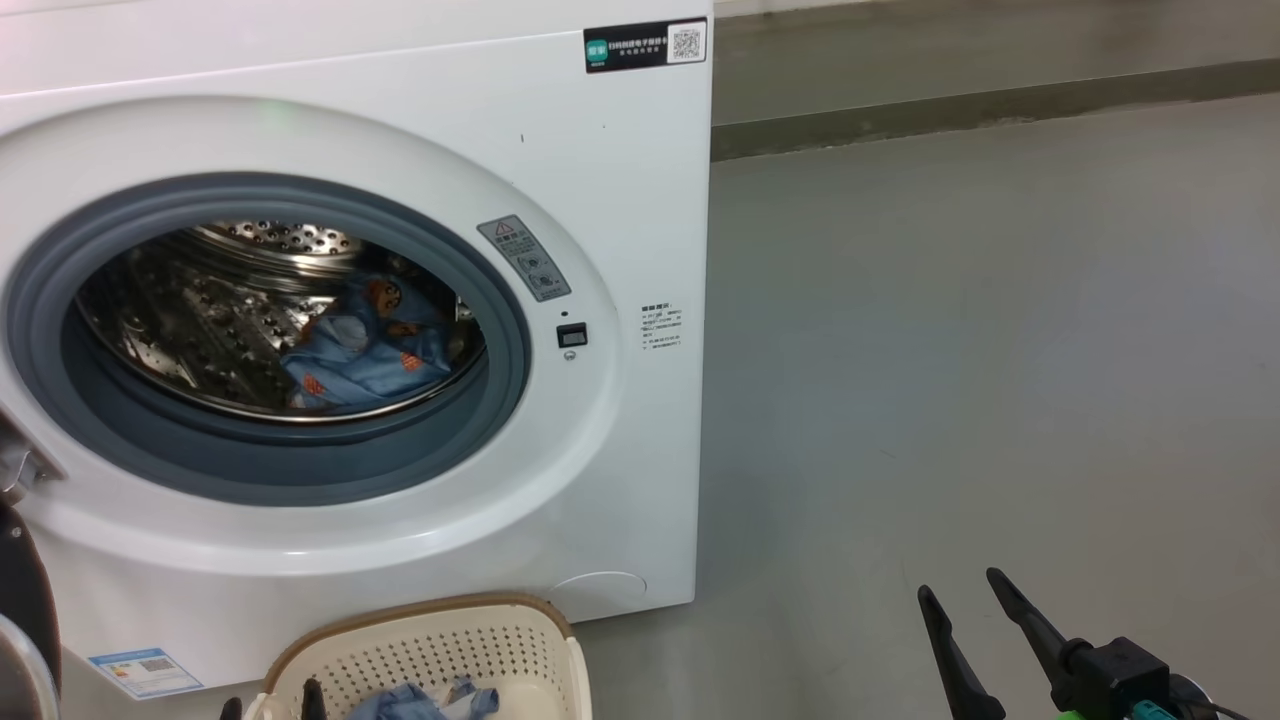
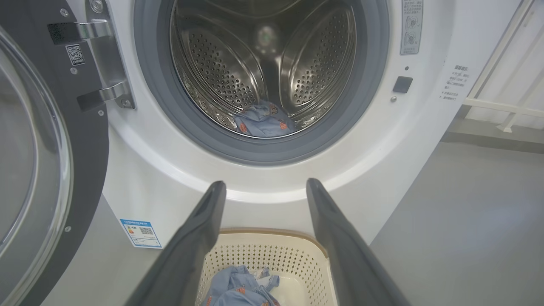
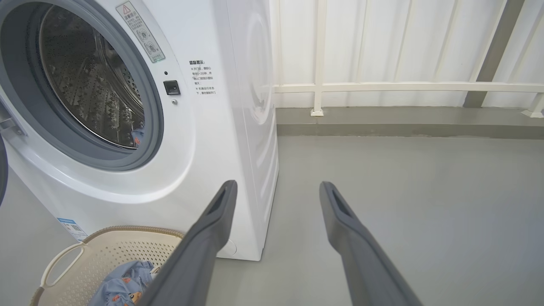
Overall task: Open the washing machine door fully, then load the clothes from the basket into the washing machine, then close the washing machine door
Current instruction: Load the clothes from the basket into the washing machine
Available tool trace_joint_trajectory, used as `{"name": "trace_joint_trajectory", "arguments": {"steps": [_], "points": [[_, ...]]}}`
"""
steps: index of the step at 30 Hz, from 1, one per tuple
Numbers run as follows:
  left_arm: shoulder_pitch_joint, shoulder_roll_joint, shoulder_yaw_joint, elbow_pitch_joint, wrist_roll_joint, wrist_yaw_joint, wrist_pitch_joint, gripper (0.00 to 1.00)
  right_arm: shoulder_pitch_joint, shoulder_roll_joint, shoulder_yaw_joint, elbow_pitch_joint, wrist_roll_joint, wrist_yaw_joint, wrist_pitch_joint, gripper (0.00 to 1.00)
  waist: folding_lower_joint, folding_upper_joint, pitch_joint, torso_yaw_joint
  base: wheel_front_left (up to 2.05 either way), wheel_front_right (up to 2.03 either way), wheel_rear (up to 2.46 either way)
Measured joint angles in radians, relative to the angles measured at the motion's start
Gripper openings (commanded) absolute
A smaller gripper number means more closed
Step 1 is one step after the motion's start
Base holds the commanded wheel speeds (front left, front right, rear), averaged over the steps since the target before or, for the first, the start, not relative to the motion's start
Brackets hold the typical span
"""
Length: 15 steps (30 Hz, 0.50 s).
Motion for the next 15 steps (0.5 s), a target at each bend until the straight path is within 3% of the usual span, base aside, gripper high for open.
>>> {"name": "trace_joint_trajectory", "arguments": {"steps": [15], "points": [[0.018,0.001,0.006,-0.036,0.001,0.001,0.0,1.0,0.0,-0.003,0.007,0.0,0.0,0.0,0.0,1.0,0.0,0.0,-0.002,0.01,0.0,0.0,0.0]]}}
